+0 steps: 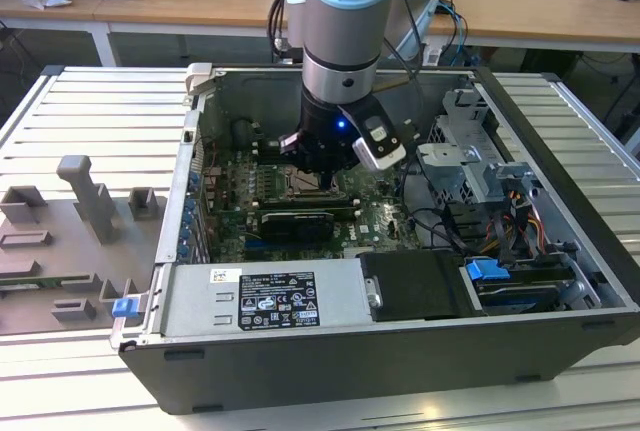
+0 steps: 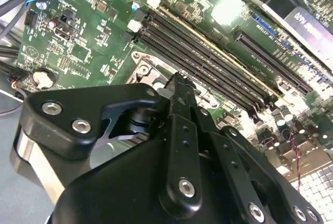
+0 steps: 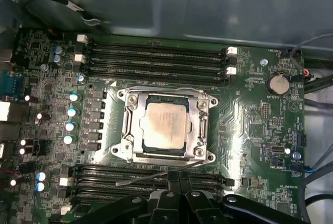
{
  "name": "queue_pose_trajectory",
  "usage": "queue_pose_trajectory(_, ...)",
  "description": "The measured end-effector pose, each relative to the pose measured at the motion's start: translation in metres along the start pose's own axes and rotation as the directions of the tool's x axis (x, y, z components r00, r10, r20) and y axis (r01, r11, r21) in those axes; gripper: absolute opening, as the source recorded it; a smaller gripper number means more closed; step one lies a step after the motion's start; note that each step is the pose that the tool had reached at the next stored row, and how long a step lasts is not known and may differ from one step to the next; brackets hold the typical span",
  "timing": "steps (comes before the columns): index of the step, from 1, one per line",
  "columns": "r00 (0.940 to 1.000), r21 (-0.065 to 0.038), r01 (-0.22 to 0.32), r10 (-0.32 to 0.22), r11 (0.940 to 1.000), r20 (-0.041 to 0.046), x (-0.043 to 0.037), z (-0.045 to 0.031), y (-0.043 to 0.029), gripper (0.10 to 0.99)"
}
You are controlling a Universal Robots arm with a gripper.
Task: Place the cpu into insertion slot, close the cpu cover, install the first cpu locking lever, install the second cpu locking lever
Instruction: 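Install the second cpu locking lever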
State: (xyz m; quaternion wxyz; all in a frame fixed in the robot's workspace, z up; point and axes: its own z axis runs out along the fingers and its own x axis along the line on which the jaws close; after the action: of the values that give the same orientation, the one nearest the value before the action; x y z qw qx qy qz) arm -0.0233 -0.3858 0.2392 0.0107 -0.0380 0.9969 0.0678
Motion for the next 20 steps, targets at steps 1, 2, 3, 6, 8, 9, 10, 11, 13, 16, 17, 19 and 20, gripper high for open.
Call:
queue_pose_trajectory(1, 1.0000, 0.000, 0.000, 0.000, 1.0000, 0.0001, 0.0000, 0.0000, 0.0000, 0.106)
queue_pose_trajectory(2, 1.0000, -0.001, 0.000, 0.000, 1.0000, 0.0000, 0.0002, 0.0000, -0.0002, 0.106)
queue_pose_trajectory(3, 1.0000, -0.001, 0.000, 0.000, 1.0000, 0.0000, 0.0003, 0.0000, -0.0003, 0.106)
queue_pose_trajectory(6, 1.0000, -0.002, 0.000, 0.000, 1.0000, 0.0000, 0.0033, -0.0002, -0.0006, 0.106)
queue_pose_trajectory(8, 1.0000, -0.004, 0.000, 0.000, 1.0000, 0.0004, 0.0080, 0.0003, -0.0008, 0.106)
queue_pose_trajectory(9, 1.0000, -0.005, 0.000, 0.000, 1.0000, 0.0004, 0.0110, 0.0006, -0.0007, 0.106)
queue_pose_trajectory(10, 1.0000, -0.005, 0.000, 0.000, 1.0000, 0.0005, 0.0168, 0.0011, -0.0003, 0.106)
queue_pose_trajectory(11, 1.0000, -0.007, 0.000, 0.000, 1.0000, 0.0007, 0.0207, 0.0018, -0.0001, 0.106)
queue_pose_trajectory(13, 1.0000, -0.010, 0.001, -0.001, 0.9999, 0.0008, 0.0281, 0.0039, 0.0001, 0.106)
queue_pose_trajectory(16, 1.0000, -0.016, 0.006, -0.006, 0.9999, 0.0005, 0.0372, 0.0076, 0.0003, 0.106)
queue_pose_trajectory(17, 1.0000, -0.018, 0.009, -0.009, 0.9998, 0.0005, 0.0392, 0.0092, 0.0003, 0.106)
queue_pose_trajectory(19, 0.9999, -0.021, 0.012, -0.012, 0.9997, 0.0000, 0.0426, 0.0122, 0.0001, 0.106)
queue_pose_trajectory(20, 0.9999, -0.023, 0.015, -0.015, 0.9996, -0.0002, 0.0446, 0.0148, -0.0001, 0.106)
